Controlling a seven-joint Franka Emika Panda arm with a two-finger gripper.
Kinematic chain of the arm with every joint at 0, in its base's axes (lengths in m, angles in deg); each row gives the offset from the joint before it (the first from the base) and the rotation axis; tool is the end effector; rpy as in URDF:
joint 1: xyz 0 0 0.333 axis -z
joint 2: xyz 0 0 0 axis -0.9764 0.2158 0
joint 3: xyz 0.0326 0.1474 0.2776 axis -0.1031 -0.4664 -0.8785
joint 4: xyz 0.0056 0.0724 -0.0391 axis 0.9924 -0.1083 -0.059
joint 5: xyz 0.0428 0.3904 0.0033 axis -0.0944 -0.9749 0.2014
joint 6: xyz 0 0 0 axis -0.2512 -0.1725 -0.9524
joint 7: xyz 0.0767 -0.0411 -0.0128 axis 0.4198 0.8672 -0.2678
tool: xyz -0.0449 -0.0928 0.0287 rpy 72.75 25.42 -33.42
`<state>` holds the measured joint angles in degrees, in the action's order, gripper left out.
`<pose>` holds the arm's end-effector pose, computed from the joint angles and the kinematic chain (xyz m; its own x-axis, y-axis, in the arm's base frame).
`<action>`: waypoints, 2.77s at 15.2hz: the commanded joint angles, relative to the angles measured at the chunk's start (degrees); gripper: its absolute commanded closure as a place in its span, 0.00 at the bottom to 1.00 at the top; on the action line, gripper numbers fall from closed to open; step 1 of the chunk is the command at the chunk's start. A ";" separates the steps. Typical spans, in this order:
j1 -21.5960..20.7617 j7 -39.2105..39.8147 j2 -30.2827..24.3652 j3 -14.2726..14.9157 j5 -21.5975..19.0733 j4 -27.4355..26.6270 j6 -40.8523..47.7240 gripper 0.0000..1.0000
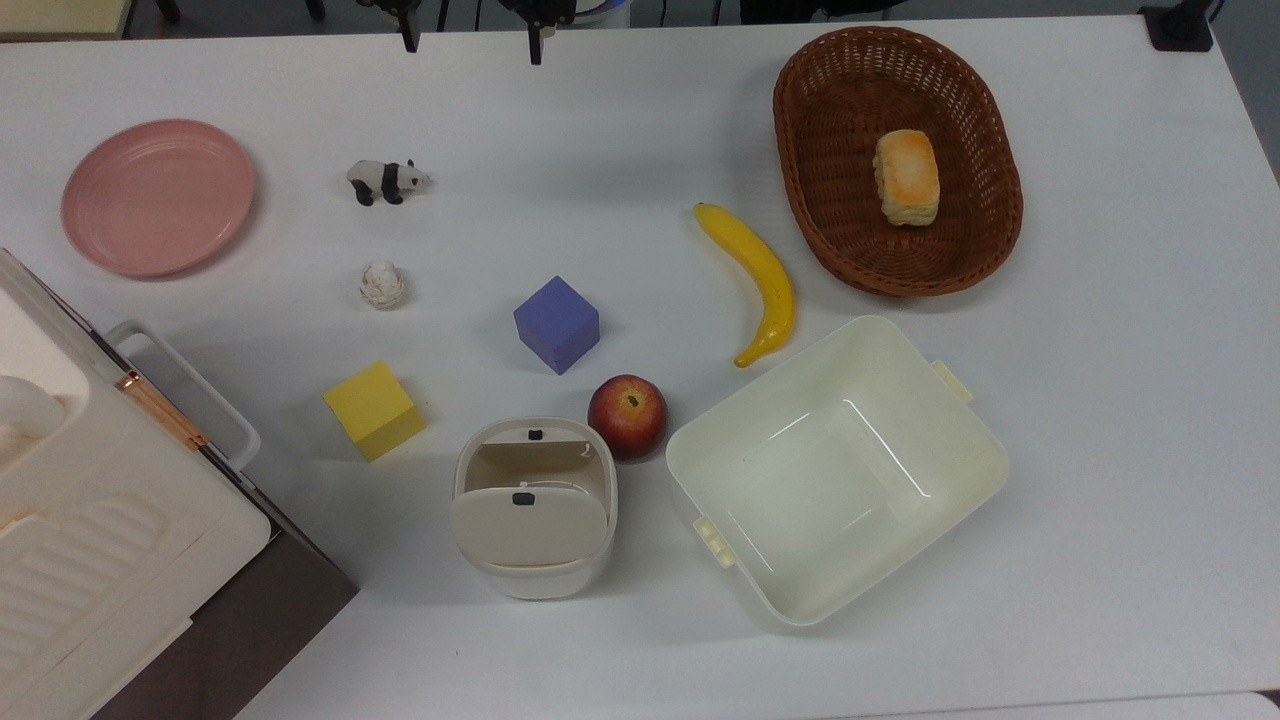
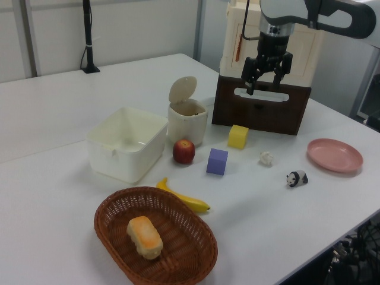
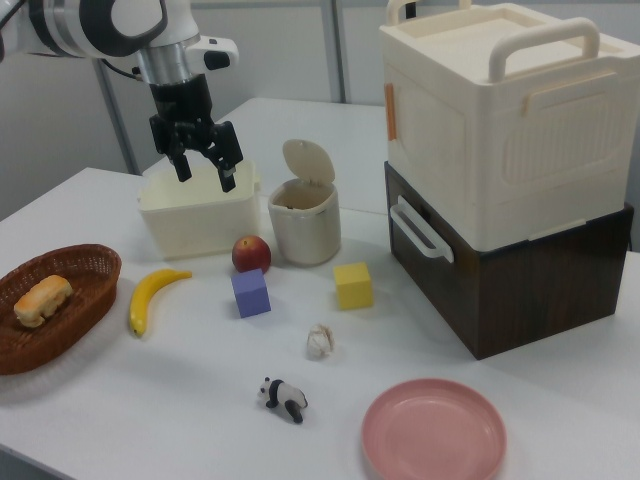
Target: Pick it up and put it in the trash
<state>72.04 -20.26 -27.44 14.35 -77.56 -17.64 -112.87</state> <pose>0.5641 -0.0210 0.6105 0.9973 -0.0719 0.0149 -0.0725 -0.9964 0.0436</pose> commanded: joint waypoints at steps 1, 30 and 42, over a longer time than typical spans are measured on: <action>-1.70 0.55 -1.09 -1.87 3.03 -2.40 -1.01 0.00; -0.31 0.37 -2.15 -0.23 2.27 -2.05 -0.41 0.00; 3.64 0.72 -0.57 6.80 2.27 -11.70 -17.78 0.00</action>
<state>74.16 -19.52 -27.53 20.75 -75.03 -22.86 -122.05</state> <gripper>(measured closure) 0.000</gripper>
